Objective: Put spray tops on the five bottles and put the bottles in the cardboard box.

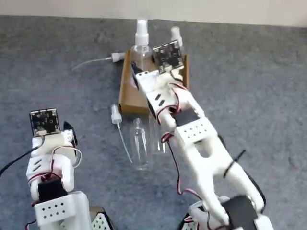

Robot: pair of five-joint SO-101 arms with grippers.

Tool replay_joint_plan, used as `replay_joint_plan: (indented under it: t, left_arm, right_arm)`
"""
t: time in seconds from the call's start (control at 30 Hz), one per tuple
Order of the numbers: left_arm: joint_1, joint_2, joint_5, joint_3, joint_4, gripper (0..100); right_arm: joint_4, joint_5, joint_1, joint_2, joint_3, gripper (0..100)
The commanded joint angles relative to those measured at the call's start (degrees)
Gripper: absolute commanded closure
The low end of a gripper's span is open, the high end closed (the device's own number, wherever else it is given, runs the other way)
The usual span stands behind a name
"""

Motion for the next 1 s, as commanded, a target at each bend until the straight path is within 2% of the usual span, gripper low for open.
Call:
replay_joint_plan:
  t: [0.0, 0.17, 0.33, 0.47, 0.57, 0.97]
  left_arm:
    - [-0.66, -0.40, -0.44, 2.68, -3.16, 92]
    - [-0.48, -0.40, -0.53, 3.21, -3.25, 92]
    - [-0.48, -0.40, -0.62, 4.26, -3.52, 92]
    - [-0.40, -0.40, -0.62, 4.35, -3.52, 92]
    - [-0.40, -0.40, -0.62, 4.35, -3.52, 92]
    - [-0.66, -0.40, -0.62, 4.44, -3.25, 92]
  right_arm:
    - [-8.40, 3.69, 0.75, 3.03, -4.18, 99.5]
    - [-23.52, 4.40, 0.84, 9.98, 0.57, 99.5]
    - [-30.99, 4.48, 0.92, 17.63, 2.59, 99.5]
    - [-34.51, 5.10, 1.01, 21.85, 2.51, 99.5]
    - [-35.56, 8.70, 0.75, 23.43, 2.51, 99.5]
    - [-35.65, 8.97, 0.75, 29.49, 0.92, 99.5]
